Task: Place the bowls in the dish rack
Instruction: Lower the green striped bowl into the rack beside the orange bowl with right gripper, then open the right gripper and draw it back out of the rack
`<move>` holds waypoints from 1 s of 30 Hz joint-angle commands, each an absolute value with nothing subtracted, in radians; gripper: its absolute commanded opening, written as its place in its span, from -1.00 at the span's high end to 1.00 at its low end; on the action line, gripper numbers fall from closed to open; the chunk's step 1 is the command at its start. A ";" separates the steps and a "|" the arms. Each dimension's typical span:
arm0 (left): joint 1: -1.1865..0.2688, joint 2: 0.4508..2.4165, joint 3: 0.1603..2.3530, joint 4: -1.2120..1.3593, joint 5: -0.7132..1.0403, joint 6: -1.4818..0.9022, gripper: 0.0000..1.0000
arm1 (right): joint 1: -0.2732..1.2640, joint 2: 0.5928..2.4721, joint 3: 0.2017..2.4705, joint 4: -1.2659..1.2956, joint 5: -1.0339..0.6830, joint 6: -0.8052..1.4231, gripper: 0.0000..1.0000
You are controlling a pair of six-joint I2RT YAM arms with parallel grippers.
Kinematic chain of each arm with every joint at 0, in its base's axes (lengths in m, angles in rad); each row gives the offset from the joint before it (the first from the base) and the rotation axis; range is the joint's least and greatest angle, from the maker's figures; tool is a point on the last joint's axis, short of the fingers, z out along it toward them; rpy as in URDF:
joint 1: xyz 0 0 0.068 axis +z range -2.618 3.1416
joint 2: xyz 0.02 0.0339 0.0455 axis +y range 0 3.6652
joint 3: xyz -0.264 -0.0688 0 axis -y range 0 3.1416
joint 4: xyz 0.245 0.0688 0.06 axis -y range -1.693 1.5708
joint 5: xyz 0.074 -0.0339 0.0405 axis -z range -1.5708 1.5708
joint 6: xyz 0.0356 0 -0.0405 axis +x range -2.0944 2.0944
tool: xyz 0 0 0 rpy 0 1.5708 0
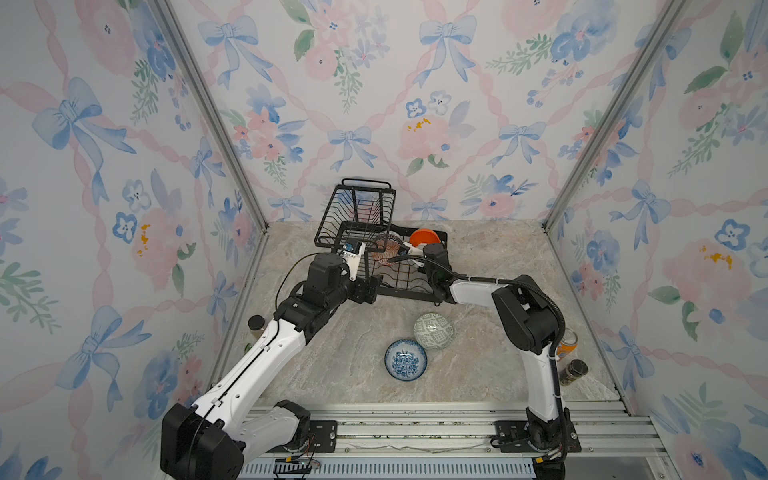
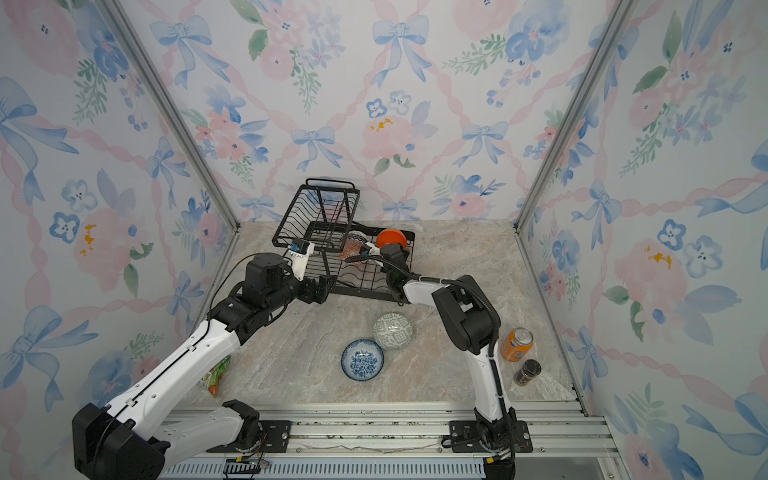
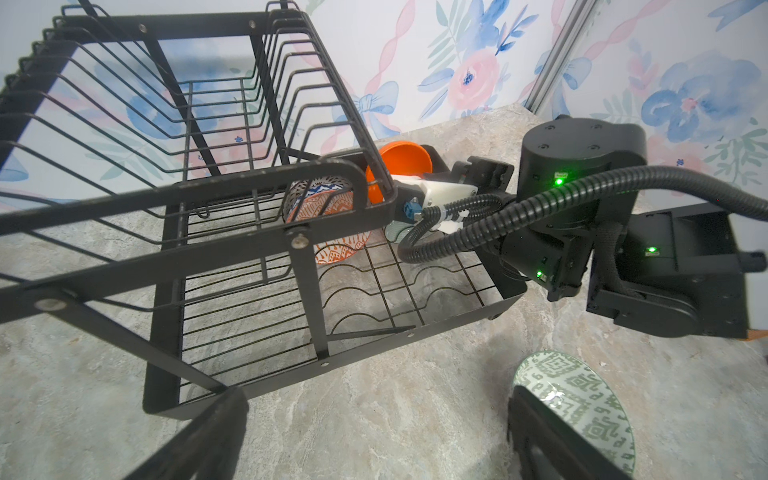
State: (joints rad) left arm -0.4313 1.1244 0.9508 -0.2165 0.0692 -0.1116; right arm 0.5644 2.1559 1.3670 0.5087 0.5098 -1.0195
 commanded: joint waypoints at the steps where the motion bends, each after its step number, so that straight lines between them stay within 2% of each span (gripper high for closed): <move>1: -0.426 1.121 0.942 -0.220 0.092 -0.107 -0.96 | 0.561 2.105 1.391 0.470 0.534 -0.993 0.53; 9: -0.426 1.123 0.945 -0.220 0.095 -0.107 -0.96 | 0.561 2.085 1.383 0.460 0.534 -0.986 0.42; 13: -0.426 1.122 0.943 -0.220 0.094 -0.106 -0.96 | 0.563 2.056 1.372 0.436 0.533 -0.977 0.19; 19: -0.427 1.116 0.940 -0.221 0.094 -0.103 -0.96 | 0.561 1.954 1.334 0.311 0.490 -0.861 -0.39; 22: -0.428 1.119 0.939 -0.220 0.094 -0.100 -0.96 | 0.557 1.889 1.284 0.274 0.436 -0.766 -0.97; 30: -0.436 1.121 0.925 -0.203 0.090 -0.099 -0.96 | 0.569 1.709 1.189 0.142 0.385 -0.558 -0.94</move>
